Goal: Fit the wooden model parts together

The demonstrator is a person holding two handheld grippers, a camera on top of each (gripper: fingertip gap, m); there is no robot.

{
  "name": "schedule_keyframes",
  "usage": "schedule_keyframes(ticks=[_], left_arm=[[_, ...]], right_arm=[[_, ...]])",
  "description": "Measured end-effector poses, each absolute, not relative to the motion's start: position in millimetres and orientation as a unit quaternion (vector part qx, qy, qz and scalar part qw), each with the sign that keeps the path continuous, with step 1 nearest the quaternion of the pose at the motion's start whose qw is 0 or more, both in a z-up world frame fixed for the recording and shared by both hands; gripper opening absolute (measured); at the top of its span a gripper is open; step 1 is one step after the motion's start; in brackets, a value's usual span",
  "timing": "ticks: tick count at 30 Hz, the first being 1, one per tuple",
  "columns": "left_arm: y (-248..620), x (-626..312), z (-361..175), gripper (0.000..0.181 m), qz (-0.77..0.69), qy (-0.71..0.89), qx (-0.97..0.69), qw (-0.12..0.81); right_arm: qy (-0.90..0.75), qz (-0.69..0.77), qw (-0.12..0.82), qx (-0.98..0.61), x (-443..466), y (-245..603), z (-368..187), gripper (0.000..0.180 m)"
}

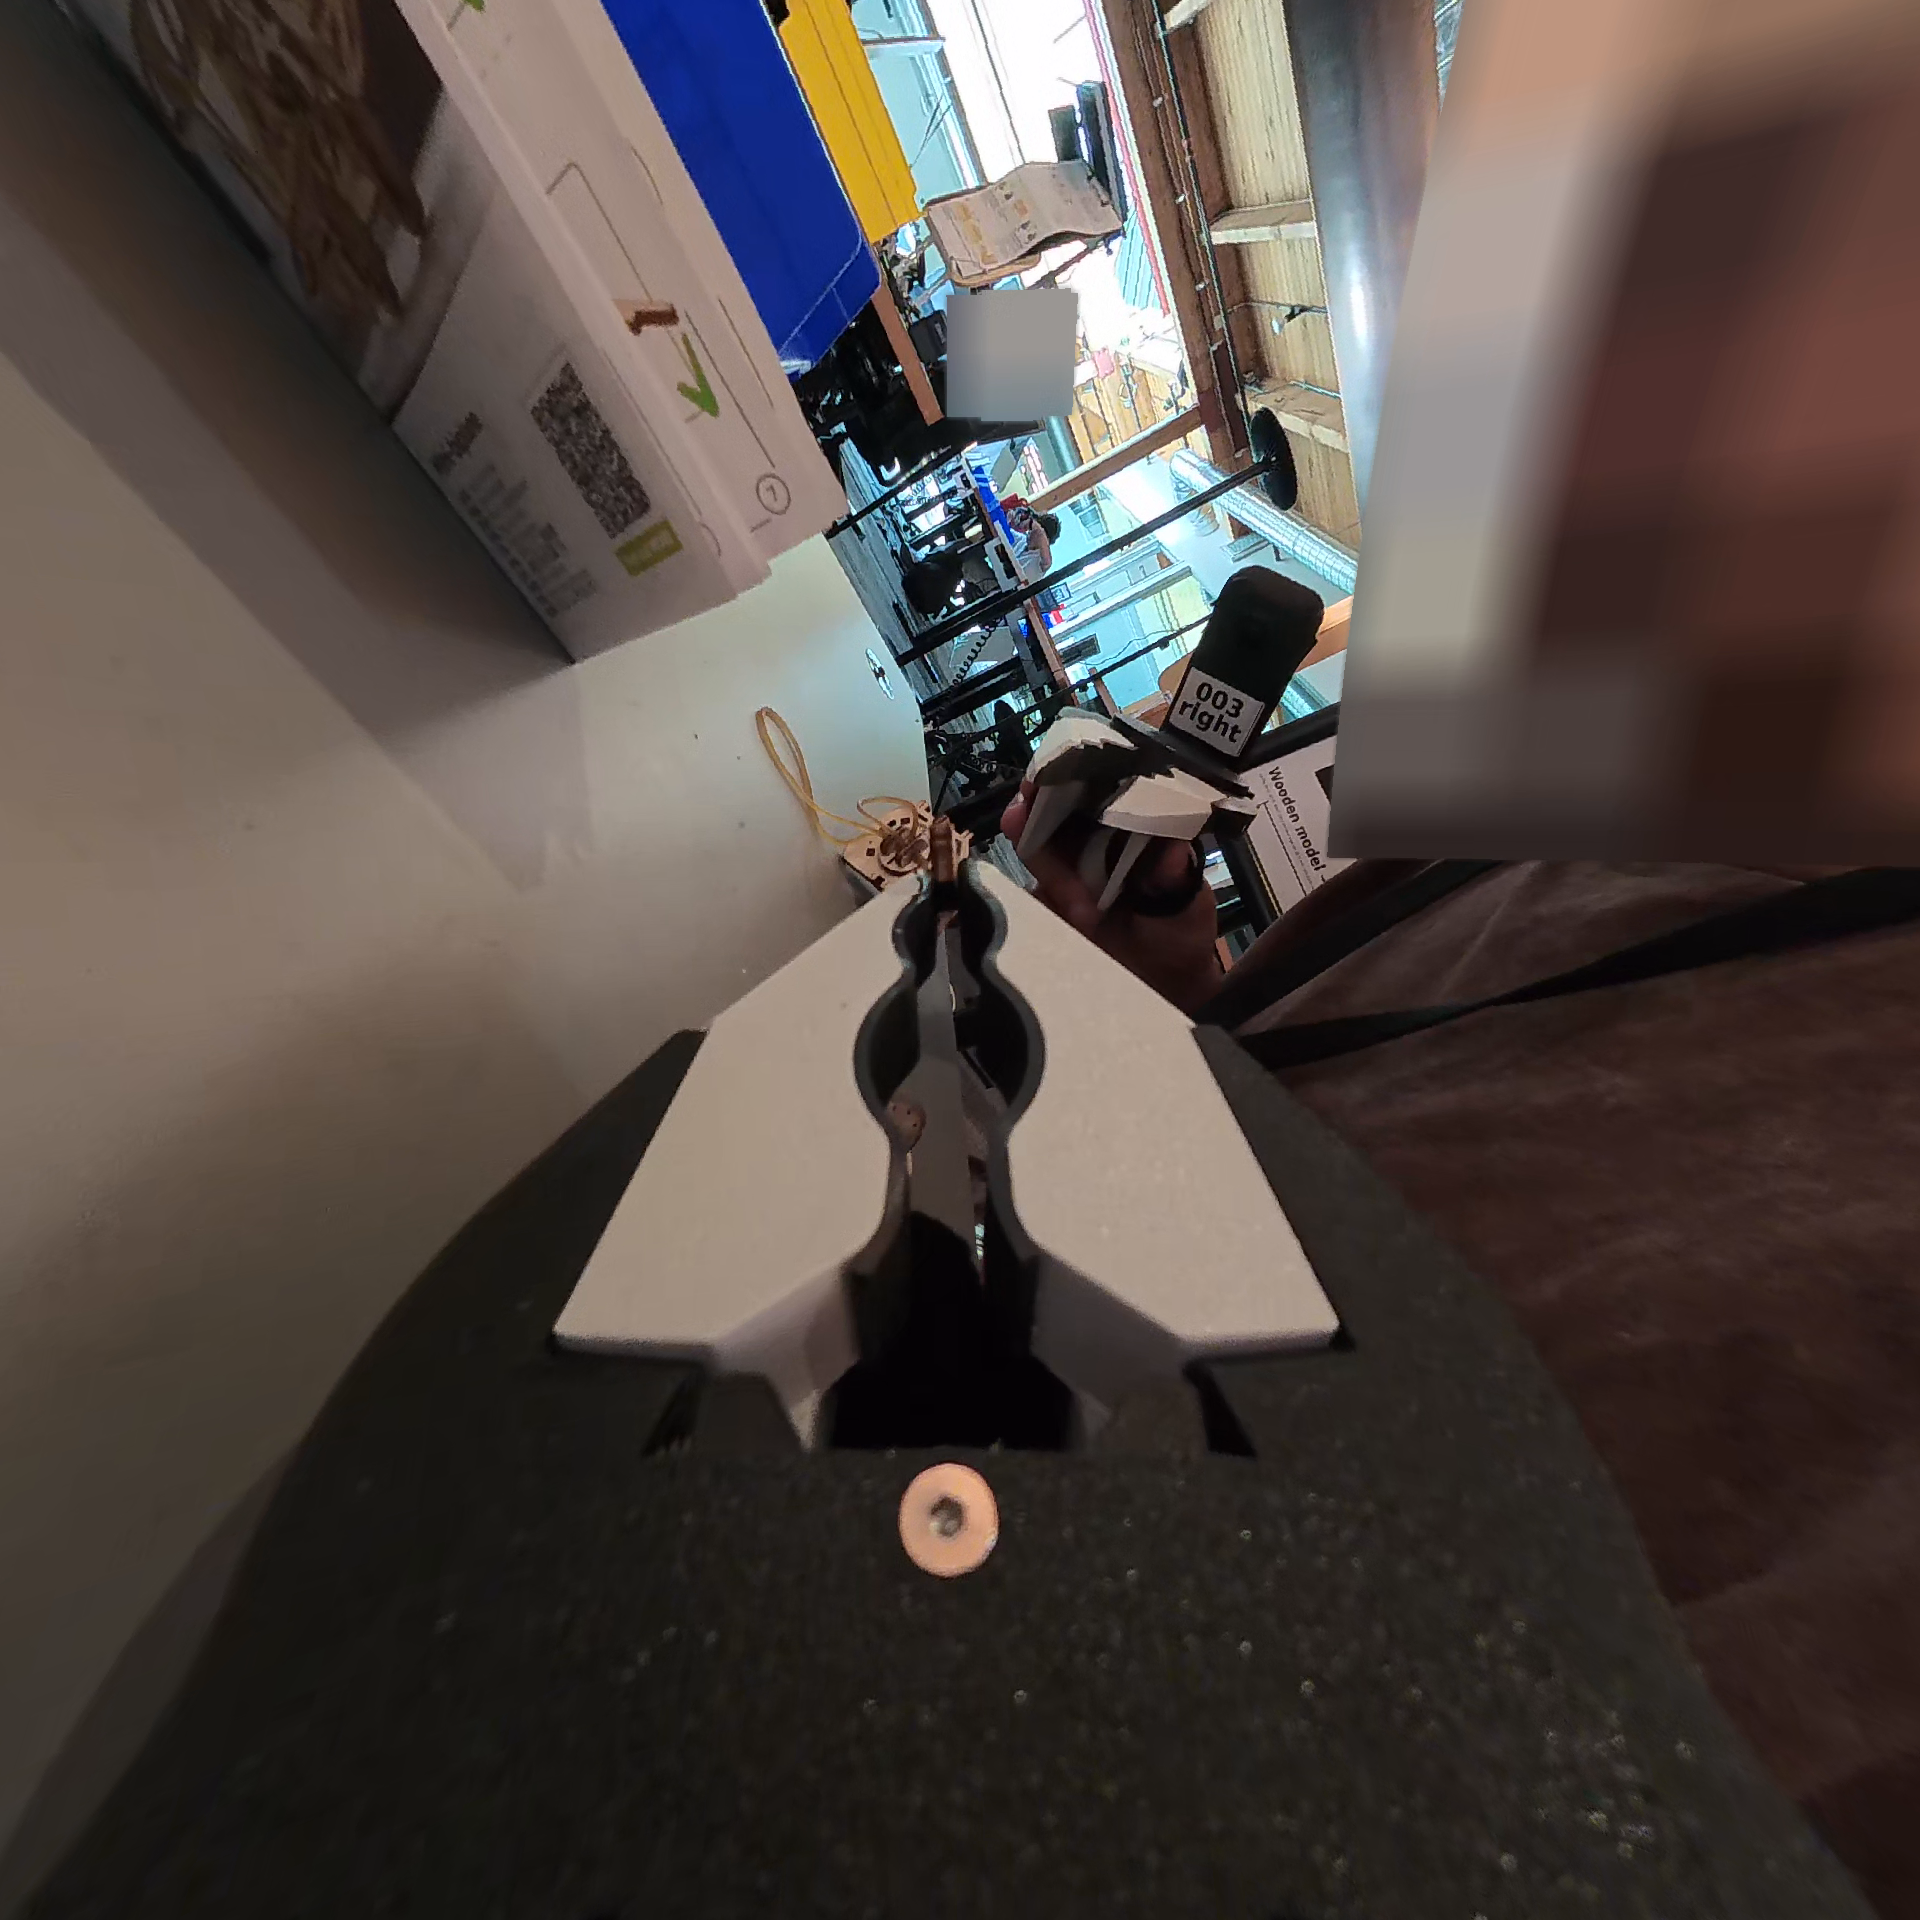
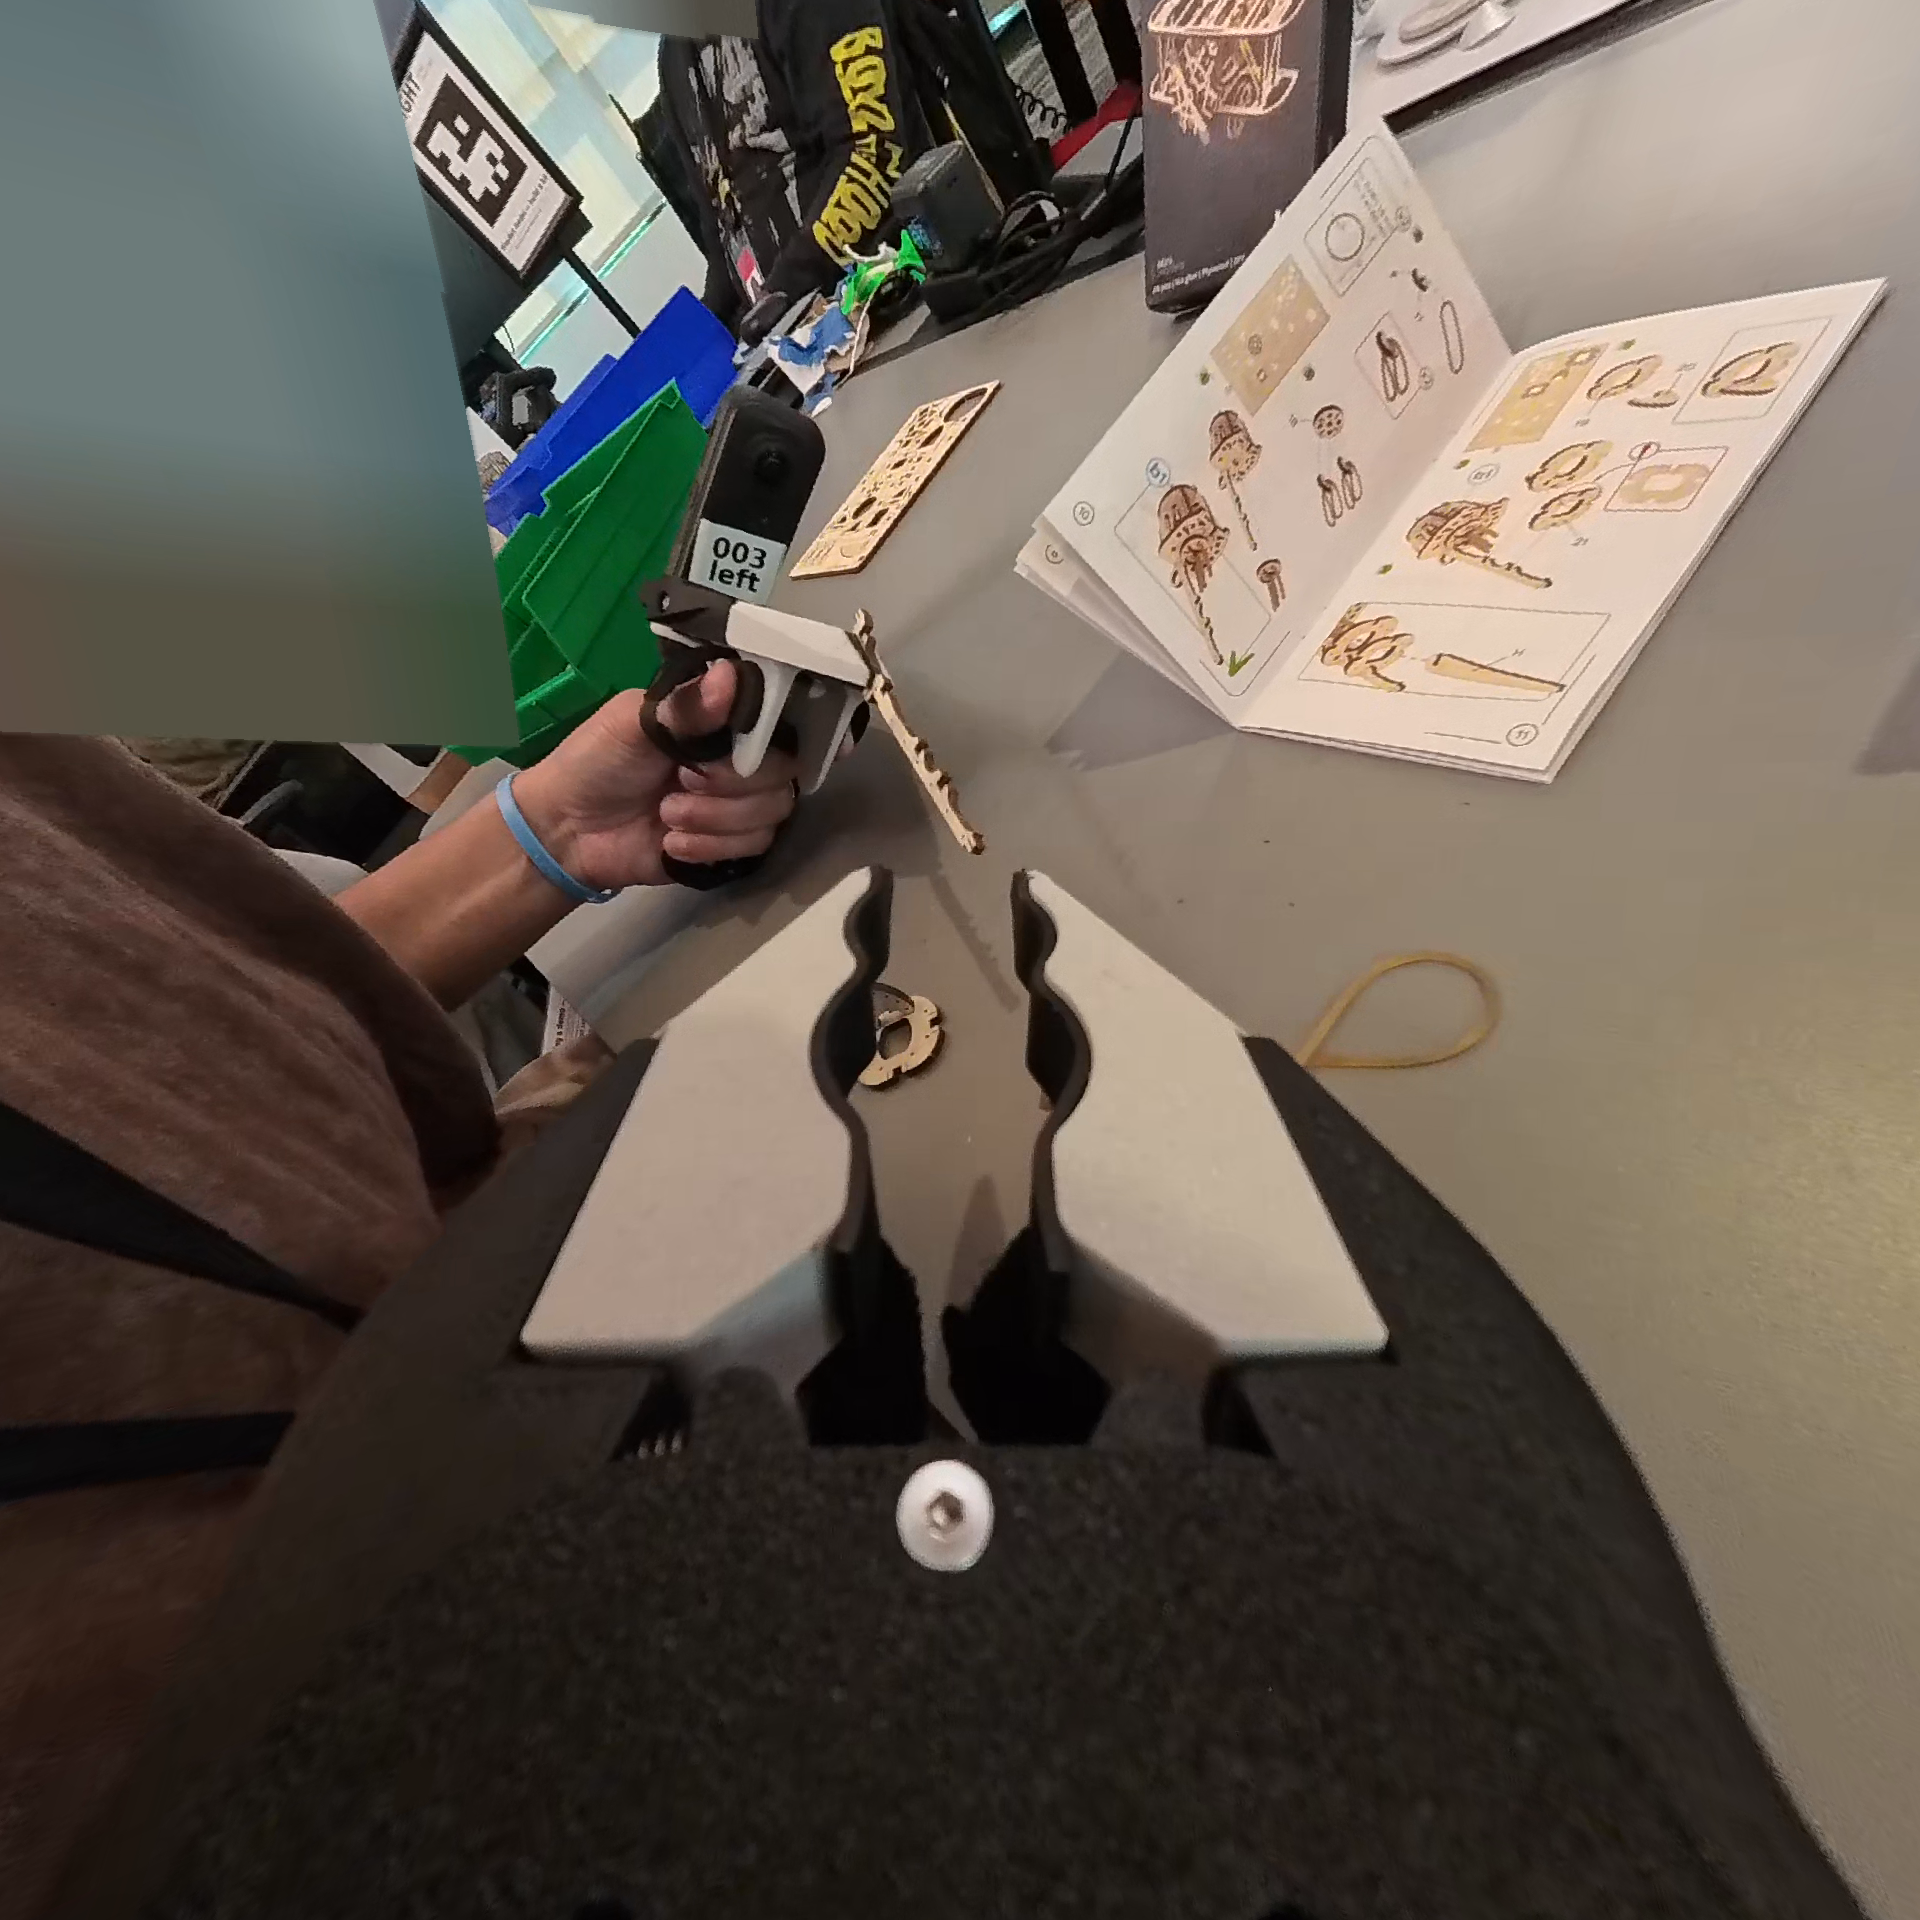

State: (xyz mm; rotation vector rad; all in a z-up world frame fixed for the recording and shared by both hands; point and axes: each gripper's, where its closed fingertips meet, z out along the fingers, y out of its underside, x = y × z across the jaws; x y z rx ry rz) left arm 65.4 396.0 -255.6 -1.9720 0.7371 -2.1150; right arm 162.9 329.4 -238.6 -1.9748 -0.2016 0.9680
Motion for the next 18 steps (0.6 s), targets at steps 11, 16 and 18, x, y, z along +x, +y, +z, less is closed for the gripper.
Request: schedule_keyframes(ticks=[11,16,18], left_arm=[[395.1,66.3,-256.3,0.001,-0.706,0.248,-0.659,0.075],[395.0,66.3,-256.5,0.0,-0.706,0.248,-0.659,0.075],[394.7,66.3,-256.4,0.001,-0.706,0.249,-0.659,0.074]], right_arm=[[-0.078,0.397,0.447,-0.798,163.3,329.0,-238.5,0.022],[-0.076,0.398,0.448,-0.797,163.8,329.1,-238.1,0.022],[-0.076,0.399,0.447,-0.797,163.5,329.0,-238.4,0.022]])
